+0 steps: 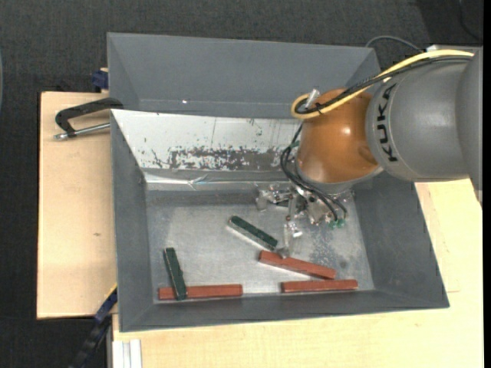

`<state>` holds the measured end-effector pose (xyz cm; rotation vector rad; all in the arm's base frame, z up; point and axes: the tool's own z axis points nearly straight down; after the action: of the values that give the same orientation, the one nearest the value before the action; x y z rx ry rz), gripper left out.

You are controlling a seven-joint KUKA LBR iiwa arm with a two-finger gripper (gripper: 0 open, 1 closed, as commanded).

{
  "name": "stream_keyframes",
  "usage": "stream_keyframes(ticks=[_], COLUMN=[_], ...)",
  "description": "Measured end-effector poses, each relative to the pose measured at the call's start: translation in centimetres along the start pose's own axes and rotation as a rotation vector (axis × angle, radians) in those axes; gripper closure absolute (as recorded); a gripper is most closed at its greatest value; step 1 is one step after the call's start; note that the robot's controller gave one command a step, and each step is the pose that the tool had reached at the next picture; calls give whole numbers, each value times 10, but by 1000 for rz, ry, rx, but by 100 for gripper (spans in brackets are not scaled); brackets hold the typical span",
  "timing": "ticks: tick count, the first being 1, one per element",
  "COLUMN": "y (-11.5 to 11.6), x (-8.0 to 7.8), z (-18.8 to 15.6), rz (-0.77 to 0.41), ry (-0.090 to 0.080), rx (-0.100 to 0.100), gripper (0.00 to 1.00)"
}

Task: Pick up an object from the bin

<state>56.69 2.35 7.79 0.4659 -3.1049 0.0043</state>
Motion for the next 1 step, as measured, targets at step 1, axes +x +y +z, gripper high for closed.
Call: stream_keyframes(ticks=[1], y=[35], x=[11], z=[1], rz=[-254], ry=[-4], rx=[-3], gripper=[0])
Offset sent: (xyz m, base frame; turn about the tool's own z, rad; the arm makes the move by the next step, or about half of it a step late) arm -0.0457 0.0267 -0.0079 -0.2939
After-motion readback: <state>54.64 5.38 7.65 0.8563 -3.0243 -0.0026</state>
